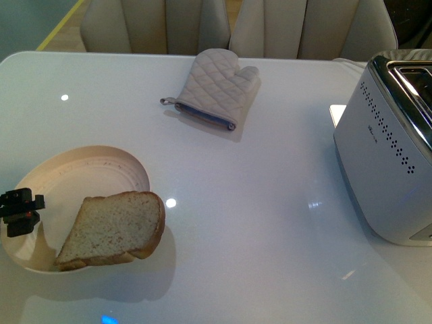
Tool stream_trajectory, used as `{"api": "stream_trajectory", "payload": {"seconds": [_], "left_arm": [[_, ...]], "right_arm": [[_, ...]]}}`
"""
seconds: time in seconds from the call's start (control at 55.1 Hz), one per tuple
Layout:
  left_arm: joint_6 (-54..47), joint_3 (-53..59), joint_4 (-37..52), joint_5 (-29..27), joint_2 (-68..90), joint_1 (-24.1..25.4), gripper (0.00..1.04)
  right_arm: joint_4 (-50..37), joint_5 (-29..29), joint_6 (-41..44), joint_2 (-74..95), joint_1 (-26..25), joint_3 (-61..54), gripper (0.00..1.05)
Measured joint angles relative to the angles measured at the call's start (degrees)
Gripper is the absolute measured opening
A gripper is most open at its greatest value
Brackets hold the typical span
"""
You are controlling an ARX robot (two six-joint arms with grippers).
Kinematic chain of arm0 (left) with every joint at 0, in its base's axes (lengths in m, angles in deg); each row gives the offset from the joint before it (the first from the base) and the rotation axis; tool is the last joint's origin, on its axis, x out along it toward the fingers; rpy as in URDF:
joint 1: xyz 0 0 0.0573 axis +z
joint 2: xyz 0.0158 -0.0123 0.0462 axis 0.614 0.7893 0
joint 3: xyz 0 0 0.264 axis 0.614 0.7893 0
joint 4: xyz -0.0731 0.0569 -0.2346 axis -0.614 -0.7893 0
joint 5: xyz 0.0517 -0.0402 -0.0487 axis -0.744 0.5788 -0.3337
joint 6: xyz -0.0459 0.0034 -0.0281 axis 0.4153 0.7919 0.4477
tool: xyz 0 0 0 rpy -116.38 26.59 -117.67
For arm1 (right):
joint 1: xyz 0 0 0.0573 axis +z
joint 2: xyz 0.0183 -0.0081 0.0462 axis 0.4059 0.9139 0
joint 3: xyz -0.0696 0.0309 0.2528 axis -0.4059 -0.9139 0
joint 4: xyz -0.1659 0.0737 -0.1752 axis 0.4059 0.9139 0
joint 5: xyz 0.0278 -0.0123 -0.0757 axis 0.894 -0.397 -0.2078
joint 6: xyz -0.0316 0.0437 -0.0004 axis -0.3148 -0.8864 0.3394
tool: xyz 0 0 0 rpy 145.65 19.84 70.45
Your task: Put bread into toaster
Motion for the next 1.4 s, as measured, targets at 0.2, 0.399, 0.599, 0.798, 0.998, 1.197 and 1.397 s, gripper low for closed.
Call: {"api": "stream_trajectory", "payload": {"seconds": [0.2,0.399,0.599,0.798,0.998,1.197,1.397], "left_arm": [[4.02,-0.02,-1.64,-0.44,0.0,-2.69,0.15],[9.6,-0.26,-2.95,0.24,-1.05,-6.4,0.04],[14.38,-1.27,-5.64,-0.68,-1.27,-12.26,0.04],[20.24,-3.39,-9.05,-1.99,-1.27,-18.1,0.04],[25.55,-5.68,-11.28,-3.17,-1.01,-22.77,0.04],[28.39,-6.67,-11.96,-3.65,-0.96,-25.0,0.04],[28.96,-6.64,-11.41,-4.13,-0.96,-25.27,0.2]], "right_arm": [[0.0,0.0,0.0,0.0,0.0,0.0,0.96],[0.0,0.0,0.0,0.0,0.0,0.0,0.96],[0.0,0.0,0.0,0.0,0.0,0.0,0.96],[0.0,0.0,0.0,0.0,0.0,0.0,0.96],[0.0,0.0,0.0,0.0,0.0,0.0,0.96],[0.0,0.0,0.0,0.0,0.0,0.0,0.96],[0.0,0.0,0.0,0.0,0.0,0.0,0.96]]}}
